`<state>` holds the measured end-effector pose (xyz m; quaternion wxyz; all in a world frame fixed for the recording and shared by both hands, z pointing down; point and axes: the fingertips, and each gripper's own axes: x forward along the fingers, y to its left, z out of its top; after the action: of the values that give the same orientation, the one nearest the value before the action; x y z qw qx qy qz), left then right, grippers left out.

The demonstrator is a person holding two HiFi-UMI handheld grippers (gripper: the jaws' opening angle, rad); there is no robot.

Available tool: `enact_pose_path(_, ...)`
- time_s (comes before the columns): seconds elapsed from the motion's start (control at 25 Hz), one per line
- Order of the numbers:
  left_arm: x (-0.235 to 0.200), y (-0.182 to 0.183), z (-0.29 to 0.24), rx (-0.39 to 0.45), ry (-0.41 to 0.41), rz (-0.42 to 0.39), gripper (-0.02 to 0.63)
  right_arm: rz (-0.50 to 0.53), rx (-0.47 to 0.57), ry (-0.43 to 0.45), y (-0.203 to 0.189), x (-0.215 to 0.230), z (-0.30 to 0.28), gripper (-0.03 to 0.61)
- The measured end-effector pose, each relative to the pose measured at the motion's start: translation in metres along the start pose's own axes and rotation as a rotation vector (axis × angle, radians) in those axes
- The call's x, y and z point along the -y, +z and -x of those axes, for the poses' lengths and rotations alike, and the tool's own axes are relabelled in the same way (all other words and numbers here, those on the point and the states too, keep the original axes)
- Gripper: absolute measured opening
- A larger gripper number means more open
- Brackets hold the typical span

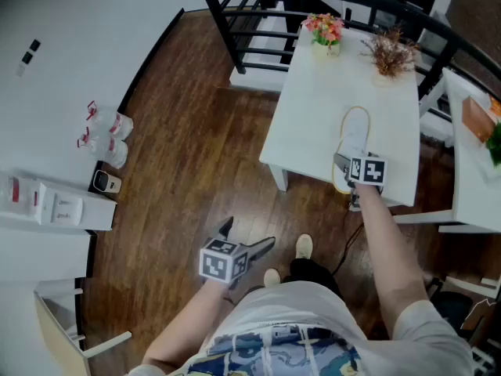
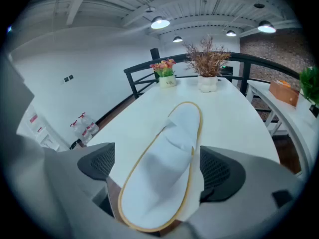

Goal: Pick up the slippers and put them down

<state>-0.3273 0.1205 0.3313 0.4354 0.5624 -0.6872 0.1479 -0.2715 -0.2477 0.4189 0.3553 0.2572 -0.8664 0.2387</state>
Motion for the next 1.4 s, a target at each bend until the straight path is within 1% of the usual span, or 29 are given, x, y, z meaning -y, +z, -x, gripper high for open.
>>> enact_pose_path(0.2,0.003,0.015,-0.015,-0.003,0.010,0.000,0.569,0.014,-0.083,-0.089,0.012,0.030,-0.051,0.546)
enact_pose_path(0.32,0.003,0.018,-0.018,-0.014,0.021,0.009,0.569,0.027,-0.146,-0.123,0.008,0.039,-0.072,0.546)
enact_pose_path(0.4,0.004,0.019,-0.020,-0.016,0.028,0.024,0.569,0.033,-0.165,-0.123,0.008,0.040,-0.083,0.548)
enact_pose_path(0.48,0.003,0.020,-0.019,-0.012,0.036,0.037,0.568,0.051,-0.149,-0.109,0.012,0.034,-0.089,0.548)
enact_pose_path(0.56,0.001,0.019,-0.018,-0.012,0.044,0.051,0.569,0.044,-0.181,-0.112,0.005,0.031,-0.086,0.551)
enact_pose_path(0.64,-0.002,0.018,-0.019,-0.010,0.046,0.064,0.568,0.022,-0.202,-0.076,-0.001,0.025,-0.084,0.541)
enact_pose_path(0.72,-0.003,0.018,-0.023,-0.008,0.045,0.071,0.569,0.031,-0.201,-0.057,-0.001,0.027,-0.083,0.527)
enact_pose_path(0.84,-0.002,0.021,-0.028,-0.006,0.039,0.070,0.568,0.094,-0.181,-0.073,0.004,0.041,-0.079,0.515)
enact_pose_path(0.96,0.001,0.026,-0.032,-0.004,0.033,0.059,0.568,0.102,-0.180,-0.036,0.001,0.040,-0.072,0.504)
enact_pose_path(1.0,0.002,0.028,-0.034,-0.005,0.032,0.053,0.568,0.103,-0.177,-0.023,0.001,0.040,-0.069,0.462)
enact_pose_path(1.2,0.013,0.043,-0.045,0.000,0.002,0.003,0.569,0.151,-0.139,-0.005,0.006,0.042,-0.050,0.443)
enact_pose_path(1.4,0.028,0.054,-0.048,0.021,-0.048,-0.070,0.568,0.132,-0.090,-0.017,0.003,0.047,-0.008,0.439)
